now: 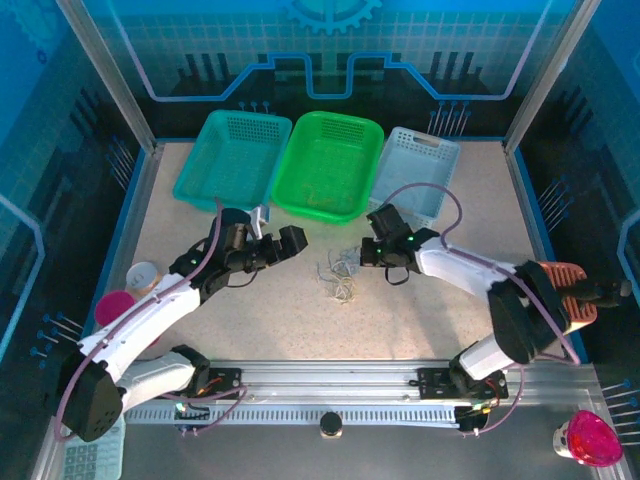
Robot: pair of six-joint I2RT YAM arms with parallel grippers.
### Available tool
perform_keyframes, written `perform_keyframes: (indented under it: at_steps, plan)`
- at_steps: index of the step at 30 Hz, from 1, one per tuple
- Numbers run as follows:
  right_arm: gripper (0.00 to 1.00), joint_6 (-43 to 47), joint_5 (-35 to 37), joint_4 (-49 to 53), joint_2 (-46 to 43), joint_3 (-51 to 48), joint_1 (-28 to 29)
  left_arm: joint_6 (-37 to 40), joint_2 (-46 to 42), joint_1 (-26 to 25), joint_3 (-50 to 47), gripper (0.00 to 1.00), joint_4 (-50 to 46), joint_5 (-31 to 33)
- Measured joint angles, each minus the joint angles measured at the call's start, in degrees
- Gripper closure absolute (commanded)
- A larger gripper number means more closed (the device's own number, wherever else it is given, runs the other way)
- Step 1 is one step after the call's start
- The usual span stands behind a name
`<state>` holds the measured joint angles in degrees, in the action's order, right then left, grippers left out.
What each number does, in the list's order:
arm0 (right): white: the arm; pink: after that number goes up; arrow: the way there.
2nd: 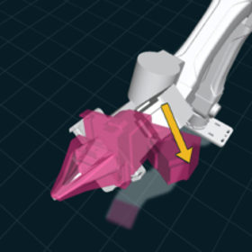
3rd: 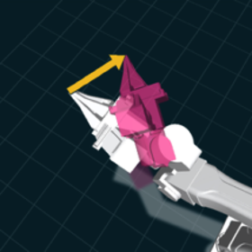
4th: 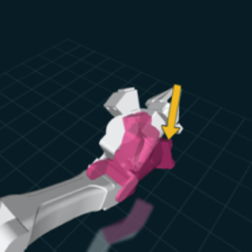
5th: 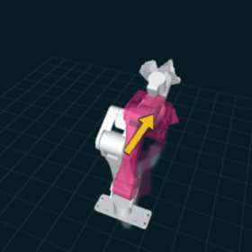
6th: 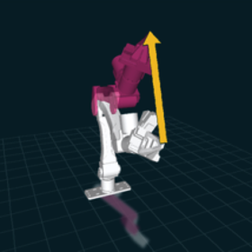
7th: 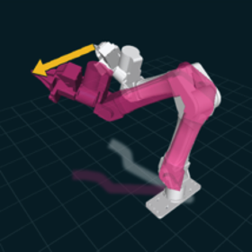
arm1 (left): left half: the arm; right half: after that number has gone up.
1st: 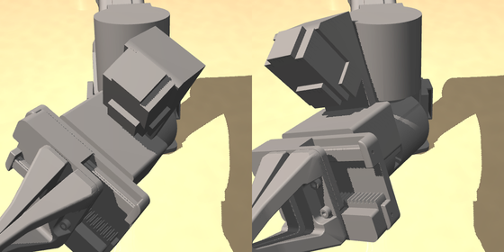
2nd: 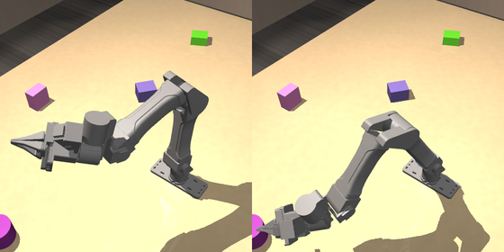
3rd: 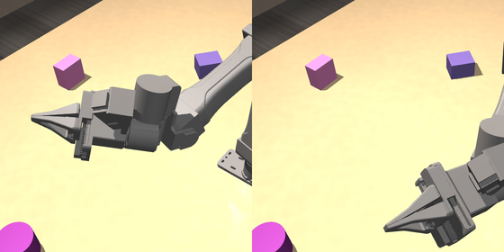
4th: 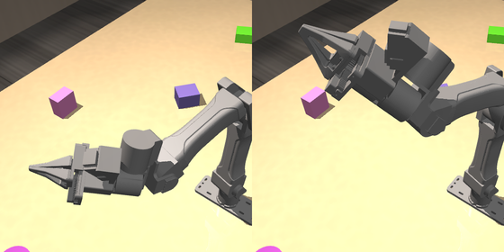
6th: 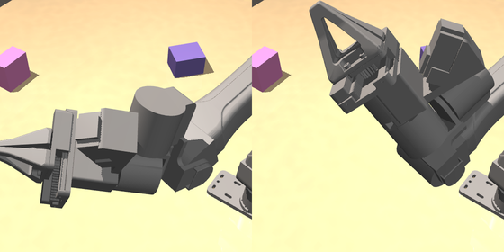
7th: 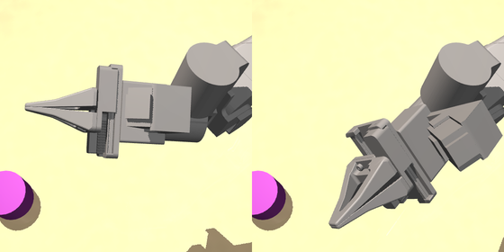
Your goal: Untangle the cables
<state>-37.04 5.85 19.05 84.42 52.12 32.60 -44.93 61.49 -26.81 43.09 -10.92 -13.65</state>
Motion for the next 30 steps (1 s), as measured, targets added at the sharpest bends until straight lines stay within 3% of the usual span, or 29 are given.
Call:
perform_keyframes:
  at_steps: [8, 19, 30]
  plan:
    - [1.00, 0.0, -2.7, -0.8, -10.3, -2.9, 0.4, 0.0, 0.0, -0.1, -0.6, 0.01, 0.0, 0.4]
    - [1.00, 0.8, -12.0, -9.2, -14.6, -5.9, 0.4, -0.2, 2.2, -0.3, -0.8, 0.01, 0.9, 0.3]
    - [1.00, 1.1, -12.3, -11.5, -15.1, -8.2, 0.4, 0.4, 8.1, -0.6, -0.9, 0.08, 3.1, -0.3]
